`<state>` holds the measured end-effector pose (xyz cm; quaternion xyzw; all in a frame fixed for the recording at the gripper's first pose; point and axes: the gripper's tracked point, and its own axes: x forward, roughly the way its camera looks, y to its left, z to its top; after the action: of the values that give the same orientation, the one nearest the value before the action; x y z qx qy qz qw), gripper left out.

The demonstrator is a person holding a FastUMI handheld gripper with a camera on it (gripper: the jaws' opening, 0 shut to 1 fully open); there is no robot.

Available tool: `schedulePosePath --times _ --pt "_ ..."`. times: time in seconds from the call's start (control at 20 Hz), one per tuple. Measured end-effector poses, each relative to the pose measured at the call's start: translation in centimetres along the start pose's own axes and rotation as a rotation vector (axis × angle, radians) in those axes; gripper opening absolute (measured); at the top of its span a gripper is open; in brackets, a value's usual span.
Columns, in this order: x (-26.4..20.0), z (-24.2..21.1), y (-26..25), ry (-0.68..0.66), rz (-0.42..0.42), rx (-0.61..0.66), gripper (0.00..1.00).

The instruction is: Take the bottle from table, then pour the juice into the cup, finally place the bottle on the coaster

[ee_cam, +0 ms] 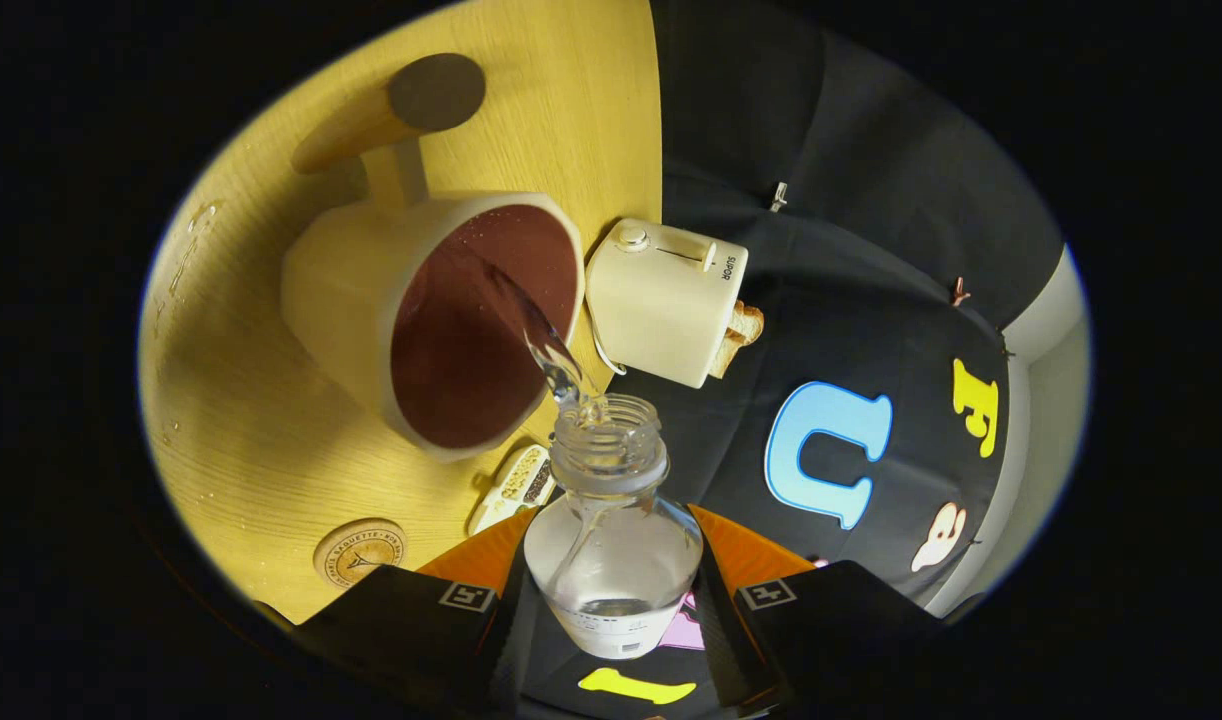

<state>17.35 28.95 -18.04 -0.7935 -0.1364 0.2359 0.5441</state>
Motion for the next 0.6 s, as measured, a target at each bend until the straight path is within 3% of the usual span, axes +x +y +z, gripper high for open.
schedulePosePath --times 0.6 --pt "0.2 0.55 -0.67 -0.05 -0.016 -0.106 0.73"
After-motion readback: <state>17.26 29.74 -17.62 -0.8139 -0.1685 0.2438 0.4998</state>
